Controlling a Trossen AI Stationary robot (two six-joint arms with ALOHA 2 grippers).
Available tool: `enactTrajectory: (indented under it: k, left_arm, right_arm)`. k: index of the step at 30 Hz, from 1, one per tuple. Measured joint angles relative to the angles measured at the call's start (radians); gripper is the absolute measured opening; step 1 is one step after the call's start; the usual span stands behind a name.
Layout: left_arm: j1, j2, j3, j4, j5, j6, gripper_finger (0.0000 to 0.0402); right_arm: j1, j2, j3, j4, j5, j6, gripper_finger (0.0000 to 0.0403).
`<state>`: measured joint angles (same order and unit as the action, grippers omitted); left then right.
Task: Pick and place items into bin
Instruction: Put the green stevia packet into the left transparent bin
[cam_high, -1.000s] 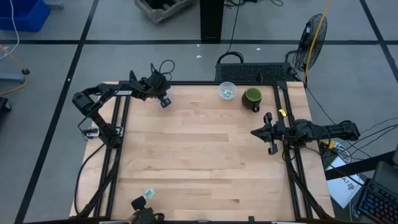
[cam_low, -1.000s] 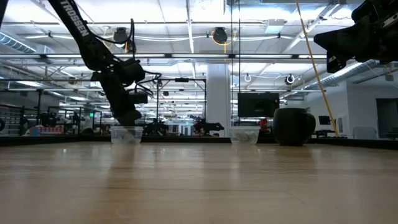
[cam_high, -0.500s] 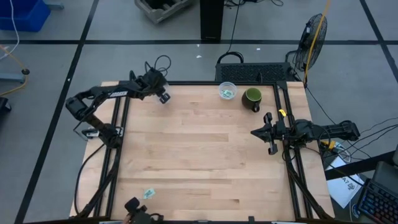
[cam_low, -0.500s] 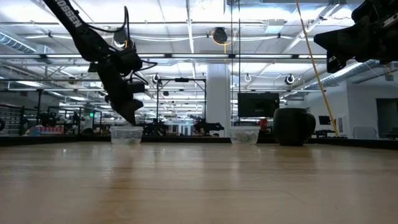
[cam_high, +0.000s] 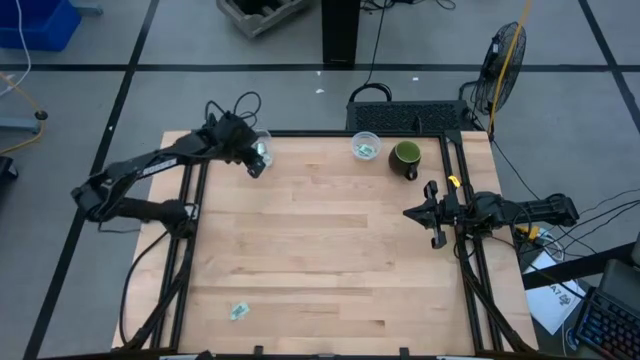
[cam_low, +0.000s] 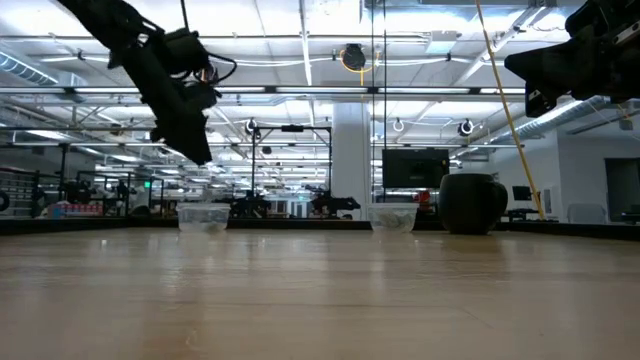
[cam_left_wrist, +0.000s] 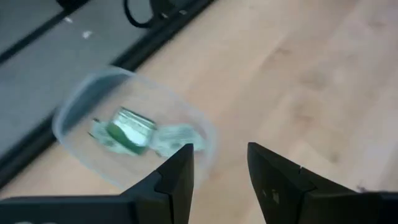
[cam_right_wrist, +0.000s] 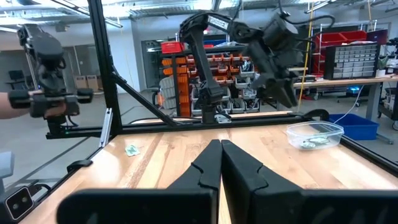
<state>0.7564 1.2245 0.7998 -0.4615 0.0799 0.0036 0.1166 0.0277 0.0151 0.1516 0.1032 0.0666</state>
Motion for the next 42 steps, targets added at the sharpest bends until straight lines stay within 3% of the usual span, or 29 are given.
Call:
enactTrajectory:
  k: [5, 10, 12, 24, 30, 42]
  left_arm:
    - [-0.071, -0.081, 0.0, -0.086, 0.046, -0.066, 0.0157]
    - [-0.159, -0.136, 0.0, -0.169, 0.218, -0.136, 0.0157]
    - [-0.211, -0.157, 0.0, -0.208, 0.232, -0.153, 0.0157]
    - [-0.719, -0.294, 0.0, -0.314, -0.103, -0.328, 0.0157]
    - [-1.008, -0.312, 0.0, -0.323, -0.213, -0.417, 0.0157]
    - [-1.567, -0.136, 0.0, -0.319, -0.448, -0.529, 0.0157]
  right_arm:
    - [0.0, 0.0, 0.0, 0.0, 0.0, 0.0, 0.0004]
    - [0.0, 0.0, 0.0, 0.0, 0.0, 0.0, 0.0004]
    - [0.0, 0.0, 0.0, 0.0, 0.0, 0.0, 0.0004]
    - [0.0, 0.0, 0.0, 0.0, 0.0, 0.0, 0.0004]
    - [0.0, 0.0, 0.0, 0.0, 0.0, 0.0, 0.0004]
    - [0.0, 0.0, 0.0, 0.0, 0.0, 0.0, 0.0004]
